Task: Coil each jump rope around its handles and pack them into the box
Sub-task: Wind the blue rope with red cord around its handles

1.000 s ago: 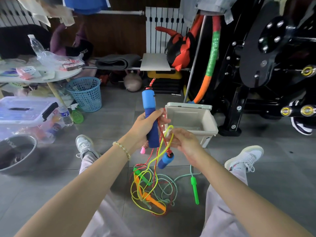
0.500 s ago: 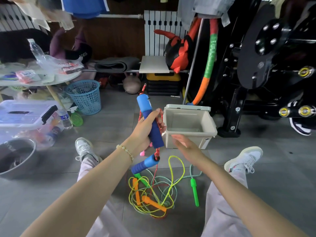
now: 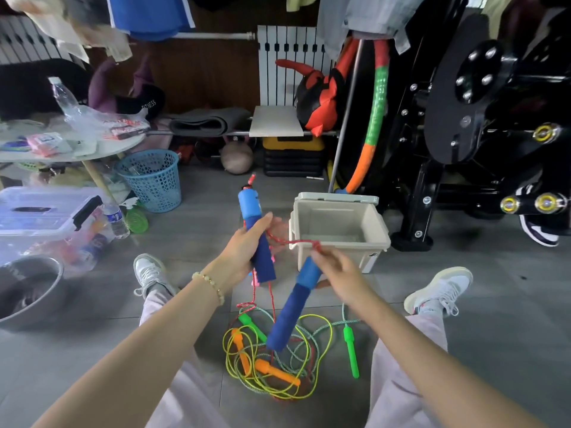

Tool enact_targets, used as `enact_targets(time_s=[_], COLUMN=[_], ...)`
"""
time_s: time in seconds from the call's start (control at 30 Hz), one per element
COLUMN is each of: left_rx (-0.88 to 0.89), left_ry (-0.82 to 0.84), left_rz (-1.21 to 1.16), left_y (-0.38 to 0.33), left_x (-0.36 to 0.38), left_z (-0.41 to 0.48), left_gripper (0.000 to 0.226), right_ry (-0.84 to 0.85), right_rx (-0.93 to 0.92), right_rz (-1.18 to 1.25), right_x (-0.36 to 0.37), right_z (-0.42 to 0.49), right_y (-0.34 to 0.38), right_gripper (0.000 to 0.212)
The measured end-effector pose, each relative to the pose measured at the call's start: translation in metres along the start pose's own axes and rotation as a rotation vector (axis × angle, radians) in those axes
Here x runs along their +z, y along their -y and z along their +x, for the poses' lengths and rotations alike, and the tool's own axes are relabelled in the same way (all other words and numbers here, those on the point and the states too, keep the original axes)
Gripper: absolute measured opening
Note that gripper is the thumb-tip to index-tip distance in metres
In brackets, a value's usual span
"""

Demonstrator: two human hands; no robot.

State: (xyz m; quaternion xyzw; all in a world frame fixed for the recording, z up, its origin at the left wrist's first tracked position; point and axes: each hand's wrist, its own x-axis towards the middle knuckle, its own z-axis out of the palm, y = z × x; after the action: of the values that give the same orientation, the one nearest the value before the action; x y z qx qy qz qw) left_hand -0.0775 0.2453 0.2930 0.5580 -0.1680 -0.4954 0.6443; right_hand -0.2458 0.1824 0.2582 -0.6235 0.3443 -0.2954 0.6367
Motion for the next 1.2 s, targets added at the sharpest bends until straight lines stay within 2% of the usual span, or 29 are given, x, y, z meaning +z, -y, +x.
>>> enact_targets(time_s=[0.1, 0.3, 0.43, 0.53, 0.67, 0.77, 0.83, 0.9, 1.0, 1.07, 1.2], left_rx=[-0.128, -0.214, -0.227, -0.209, -0.171, -0.154, -0.144, -0.143, -0.127, -0.102, -0.074], left_ry=[0.084, 0.407, 0.433, 0.414, 0.402, 0.424, 0.446, 0.47, 0.556, 0.594, 0.628], left_rz=[0.121, 0.129, 0.065, 0.07, 0.119, 0.122, 0.091, 0.071, 0.102, 0.126, 0.16], left_y=[0.017, 0.028, 0.023, 0.021, 0.022, 0.022, 0.019, 0.015, 0.008, 0.003, -0.003], left_x=[-0.01, 0.007, 0.014, 0.015, 0.016, 0.017, 0.017, 0.017, 0.018, 0.021, 0.021], left_z=[-0.004, -0.038, -0.046, -0.048, -0.049, -0.051, -0.053, -0.054, -0.059, -0.062, -0.065], left_gripper=[0.038, 0.048, 0.05, 0.032, 0.022, 0.017, 0.023, 0.03, 0.024, 0.018, 0.026], right_ry=[-0.11, -0.077, -0.054, -0.033, 0.025, -0.072, -0.152, -0.059, 0.158, 0.222, 0.255], right_rx=[-0.055, -0.089, -0.095, -0.101, -0.073, -0.108, -0.219, -0.334, -0.401, -0.35, -0.258], right_rz=[-0.022, -0.068, -0.104, -0.095, -0.096, -0.171, -0.21, -0.251, -0.344, -0.194, 0.066], right_x=[-0.012, -0.004, 0.001, 0.003, 0.002, 0.002, 0.001, 0.0, 0.0, 0.001, 0.007], right_z=[0.009, 0.017, 0.016, 0.015, 0.012, 0.011, 0.01, 0.009, 0.007, 0.006, 0.004], right_y=[0.026, 0.053, 0.056, 0.059, 0.064, 0.063, 0.066, 0.071, 0.078, 0.08, 0.082], right_gripper=[0.023, 0.028, 0.03, 0.028, 0.028, 0.036, 0.041, 0.043, 0.049, 0.053, 0.054])
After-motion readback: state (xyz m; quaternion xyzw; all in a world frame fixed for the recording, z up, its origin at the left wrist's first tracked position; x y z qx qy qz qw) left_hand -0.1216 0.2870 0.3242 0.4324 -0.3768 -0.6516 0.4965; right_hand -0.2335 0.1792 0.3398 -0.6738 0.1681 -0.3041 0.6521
